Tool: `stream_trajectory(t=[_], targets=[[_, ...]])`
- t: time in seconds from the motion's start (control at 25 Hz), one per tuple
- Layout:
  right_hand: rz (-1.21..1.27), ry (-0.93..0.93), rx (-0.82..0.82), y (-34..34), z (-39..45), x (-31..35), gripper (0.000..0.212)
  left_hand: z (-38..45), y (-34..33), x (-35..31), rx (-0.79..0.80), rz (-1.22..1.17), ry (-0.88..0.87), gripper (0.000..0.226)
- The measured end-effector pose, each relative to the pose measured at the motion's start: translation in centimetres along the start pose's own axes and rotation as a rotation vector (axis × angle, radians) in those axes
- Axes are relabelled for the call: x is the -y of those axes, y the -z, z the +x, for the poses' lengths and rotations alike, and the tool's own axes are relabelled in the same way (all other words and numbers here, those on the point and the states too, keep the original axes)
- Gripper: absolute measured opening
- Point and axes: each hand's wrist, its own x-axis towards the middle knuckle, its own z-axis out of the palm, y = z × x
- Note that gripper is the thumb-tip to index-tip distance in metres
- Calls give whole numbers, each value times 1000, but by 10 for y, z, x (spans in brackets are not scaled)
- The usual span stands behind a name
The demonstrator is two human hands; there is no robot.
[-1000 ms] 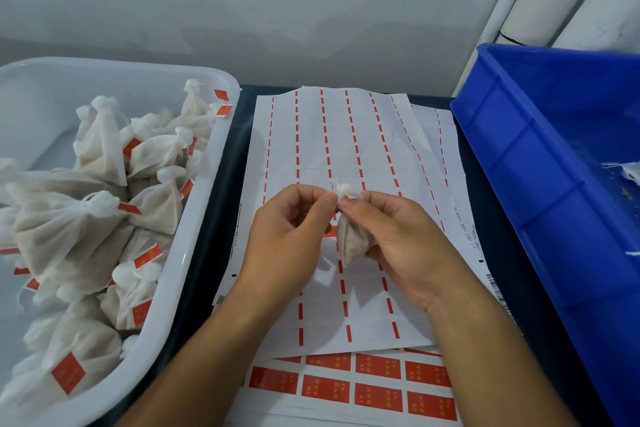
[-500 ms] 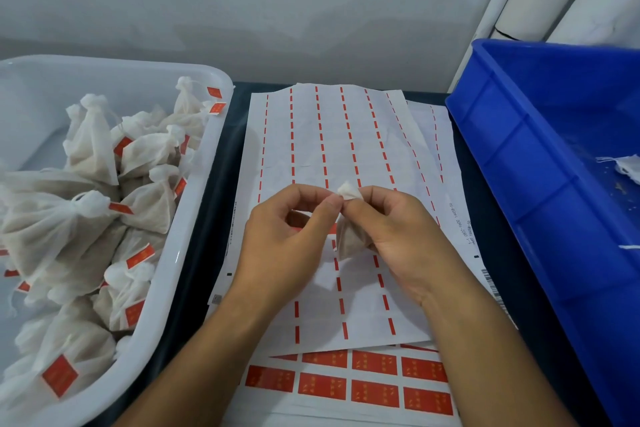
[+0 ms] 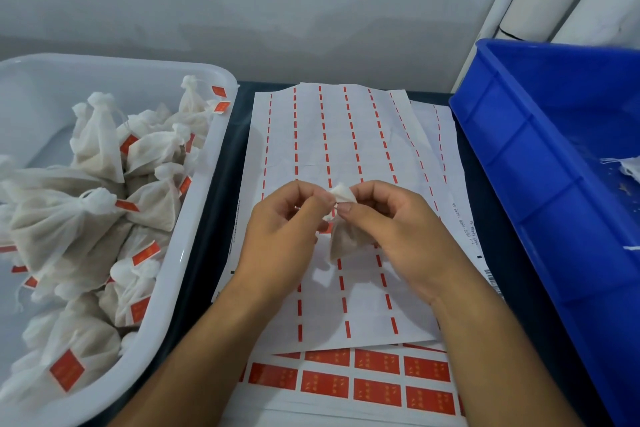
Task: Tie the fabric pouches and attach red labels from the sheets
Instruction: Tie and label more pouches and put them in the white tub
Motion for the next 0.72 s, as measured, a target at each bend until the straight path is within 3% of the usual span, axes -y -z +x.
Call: stream_trajectory(t=[0.2, 0.4, 0.72], targets=[[18, 20, -13, 6, 1, 1, 12, 1, 2, -3, 61, -34, 154, 32], [-14, -6, -14, 7, 2, 0, 8, 2, 3, -1, 96, 28, 168, 35], [-89, 85, 20, 6, -1, 1, 17, 8, 5, -1, 99, -263, 285, 42]])
